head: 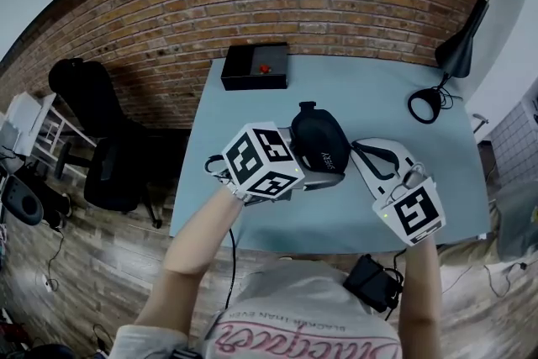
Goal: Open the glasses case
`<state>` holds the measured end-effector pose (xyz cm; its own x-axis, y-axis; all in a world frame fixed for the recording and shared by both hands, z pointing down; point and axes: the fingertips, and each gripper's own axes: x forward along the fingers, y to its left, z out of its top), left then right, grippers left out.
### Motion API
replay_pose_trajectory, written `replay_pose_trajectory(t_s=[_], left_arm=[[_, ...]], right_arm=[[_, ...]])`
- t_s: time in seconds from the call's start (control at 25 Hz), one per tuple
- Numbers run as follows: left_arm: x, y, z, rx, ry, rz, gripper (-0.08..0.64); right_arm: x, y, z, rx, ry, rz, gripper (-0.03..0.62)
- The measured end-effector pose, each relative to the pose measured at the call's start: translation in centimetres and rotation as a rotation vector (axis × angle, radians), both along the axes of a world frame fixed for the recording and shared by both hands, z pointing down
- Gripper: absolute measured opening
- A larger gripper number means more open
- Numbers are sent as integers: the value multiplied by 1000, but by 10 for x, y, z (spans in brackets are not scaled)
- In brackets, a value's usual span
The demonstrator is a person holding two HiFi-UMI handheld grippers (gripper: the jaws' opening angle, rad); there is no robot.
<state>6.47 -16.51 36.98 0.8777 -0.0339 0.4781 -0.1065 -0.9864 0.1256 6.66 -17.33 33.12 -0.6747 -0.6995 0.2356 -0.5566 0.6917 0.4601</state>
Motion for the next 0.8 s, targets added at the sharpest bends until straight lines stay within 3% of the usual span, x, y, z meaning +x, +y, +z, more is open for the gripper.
replay_pose_trajectory(t_s=[0.52, 0.8], left_arm=[[-8, 1, 43, 103, -287, 68, 276], [-16, 1, 59, 130, -433, 113, 277]], right_arm=[[-8, -5, -14, 24, 57, -41, 18], [-9, -4, -14, 70, 161, -21, 20]])
